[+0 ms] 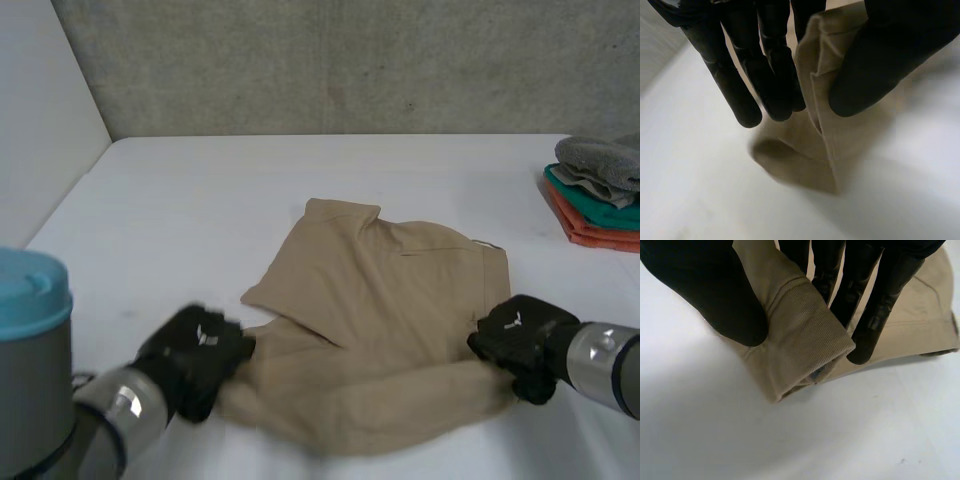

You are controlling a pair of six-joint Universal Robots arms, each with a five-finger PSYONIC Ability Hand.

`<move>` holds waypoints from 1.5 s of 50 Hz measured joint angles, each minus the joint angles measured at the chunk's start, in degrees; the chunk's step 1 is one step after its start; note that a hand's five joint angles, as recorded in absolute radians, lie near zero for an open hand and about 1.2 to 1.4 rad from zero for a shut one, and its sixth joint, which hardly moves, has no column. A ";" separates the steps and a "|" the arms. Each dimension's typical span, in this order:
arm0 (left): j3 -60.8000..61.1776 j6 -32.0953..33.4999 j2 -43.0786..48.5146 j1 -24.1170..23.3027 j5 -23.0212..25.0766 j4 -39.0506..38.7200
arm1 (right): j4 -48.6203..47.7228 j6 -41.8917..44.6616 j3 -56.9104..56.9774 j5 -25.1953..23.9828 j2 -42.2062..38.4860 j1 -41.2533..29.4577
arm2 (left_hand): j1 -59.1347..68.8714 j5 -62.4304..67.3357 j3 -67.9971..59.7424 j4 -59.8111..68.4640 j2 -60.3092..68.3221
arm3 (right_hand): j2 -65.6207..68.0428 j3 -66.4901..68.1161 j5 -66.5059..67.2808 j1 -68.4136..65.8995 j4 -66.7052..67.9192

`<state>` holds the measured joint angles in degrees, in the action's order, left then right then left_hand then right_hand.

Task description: Fold the laundry.

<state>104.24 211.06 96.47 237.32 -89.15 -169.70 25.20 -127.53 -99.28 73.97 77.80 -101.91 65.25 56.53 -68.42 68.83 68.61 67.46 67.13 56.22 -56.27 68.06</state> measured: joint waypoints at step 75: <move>-7.21 -6.37 9.43 2.18 -7.60 -16.98 | -30.48 -17.88 -7.72 -2.44 -3.45 -0.34 | -45.03 -45.48 46.49 -47.74 -47.51 | -0.05 0.60 -0.38 1.25 0.00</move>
<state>97.03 204.69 105.90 239.50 -96.75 -186.68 -5.28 -145.41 -107.00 71.53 74.35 -102.25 20.22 11.04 -21.93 21.09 21.10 67.41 67.74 55.84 -55.03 68.06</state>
